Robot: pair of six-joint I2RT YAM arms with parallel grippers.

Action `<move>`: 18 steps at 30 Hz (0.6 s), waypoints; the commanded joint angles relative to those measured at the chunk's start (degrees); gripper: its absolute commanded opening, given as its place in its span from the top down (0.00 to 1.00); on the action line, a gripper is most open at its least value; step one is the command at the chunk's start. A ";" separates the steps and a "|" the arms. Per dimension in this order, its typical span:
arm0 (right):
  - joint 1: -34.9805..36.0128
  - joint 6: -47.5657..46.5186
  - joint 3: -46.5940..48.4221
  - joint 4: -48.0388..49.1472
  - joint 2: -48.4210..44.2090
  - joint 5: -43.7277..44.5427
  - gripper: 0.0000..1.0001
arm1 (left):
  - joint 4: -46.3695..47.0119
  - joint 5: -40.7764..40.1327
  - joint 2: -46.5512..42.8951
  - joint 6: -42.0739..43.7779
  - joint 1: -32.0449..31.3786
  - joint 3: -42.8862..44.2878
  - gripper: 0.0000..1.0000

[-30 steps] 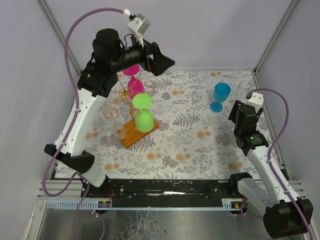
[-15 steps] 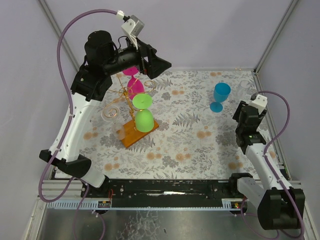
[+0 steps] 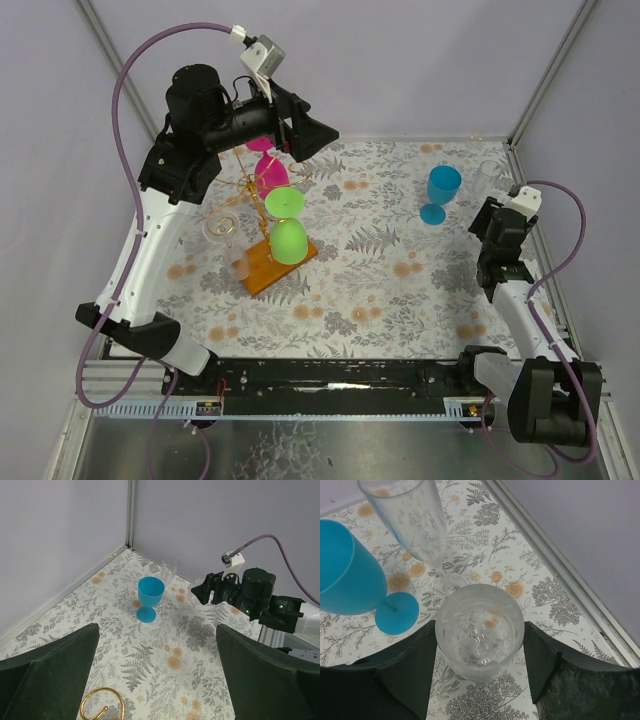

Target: Take the wine glass off the wine glass rack

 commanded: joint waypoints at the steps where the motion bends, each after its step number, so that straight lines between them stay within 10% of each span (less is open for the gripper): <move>1: -1.01 1.20 0.30 5.52 1.79 -2.72 0.72 | 0.42 1.40 -1.35 0.96 0.58 -0.57 0.00; 12: -1.70 0.86 1.20 4.08 2.09 -2.75 0.03 | 0.37 2.23 -2.28 1.53 1.11 -2.35 0.00; 18: -1.70 -0.27 3.27 1.77 0.88 -3.65 0.01 | 1.13 2.94 -1.85 0.98 1.20 -2.32 0.00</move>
